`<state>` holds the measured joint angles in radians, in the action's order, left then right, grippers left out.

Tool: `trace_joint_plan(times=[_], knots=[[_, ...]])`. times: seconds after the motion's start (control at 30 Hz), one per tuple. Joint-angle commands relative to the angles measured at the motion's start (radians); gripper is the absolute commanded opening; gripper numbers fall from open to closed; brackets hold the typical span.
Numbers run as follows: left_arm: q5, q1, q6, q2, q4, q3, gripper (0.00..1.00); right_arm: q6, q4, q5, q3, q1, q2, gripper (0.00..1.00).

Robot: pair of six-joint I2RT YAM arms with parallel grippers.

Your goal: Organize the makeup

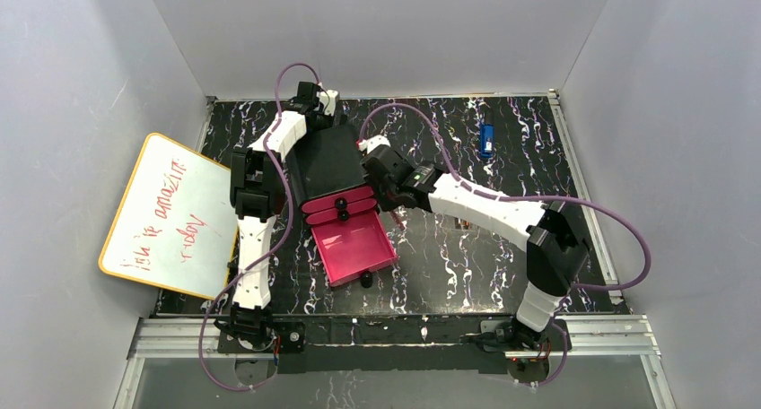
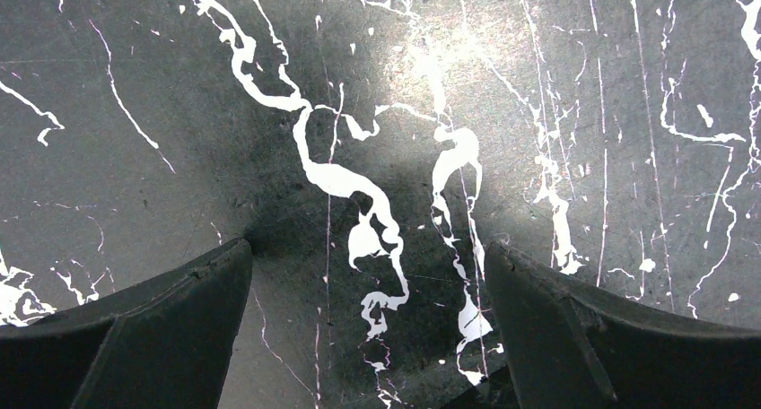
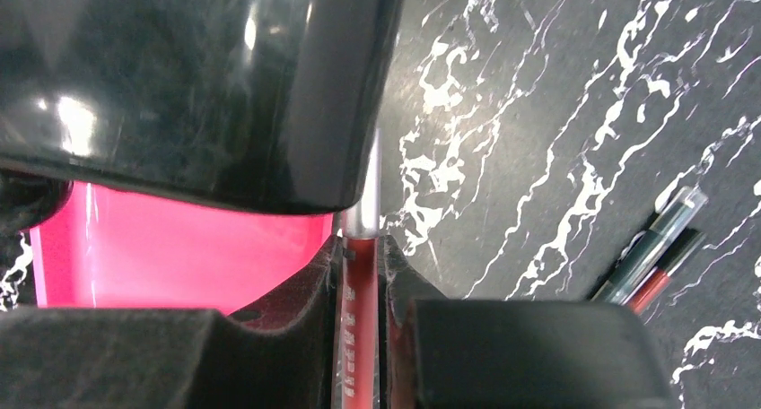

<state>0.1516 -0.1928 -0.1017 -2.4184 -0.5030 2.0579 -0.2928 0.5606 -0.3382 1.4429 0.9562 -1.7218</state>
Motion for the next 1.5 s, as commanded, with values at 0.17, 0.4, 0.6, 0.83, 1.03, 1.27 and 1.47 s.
trace_joint_plan(times=[0.17, 0.4, 0.6, 0.83, 1.03, 1.27, 1.47], knots=[[0.024, -0.007, -0.003, -0.019, -0.067, 0.015, 0.98, -0.102, 0.108, -0.08, -0.064, 0.042, 0.061, 0.01], [0.026, -0.007, -0.001, -0.02, -0.069, 0.015, 0.98, -0.173, 0.132, -0.046, -0.113, 0.097, 0.122, 0.01], [0.026, -0.007, -0.001, -0.015, -0.066, 0.01, 0.98, -0.199, 0.087, -0.019, -0.052, 0.151, 0.038, 0.01], [0.028, -0.007, -0.001, -0.018, -0.065, 0.014, 0.98, -0.201, 0.065, 0.006, 0.044, 0.185, -0.084, 0.01], [0.027, -0.007, -0.001, -0.016, -0.065, 0.015, 0.98, -0.19, 0.01, -0.026, 0.043, 0.187, -0.142, 0.01], [0.028, -0.007, -0.001, -0.018, -0.066, 0.017, 0.98, -0.171, -0.086, -0.058, -0.002, 0.187, -0.17, 0.04], [0.028, -0.007, -0.001, -0.019, -0.067, 0.016, 0.98, -0.149, -0.133, -0.099, -0.032, 0.187, -0.182, 0.2]])
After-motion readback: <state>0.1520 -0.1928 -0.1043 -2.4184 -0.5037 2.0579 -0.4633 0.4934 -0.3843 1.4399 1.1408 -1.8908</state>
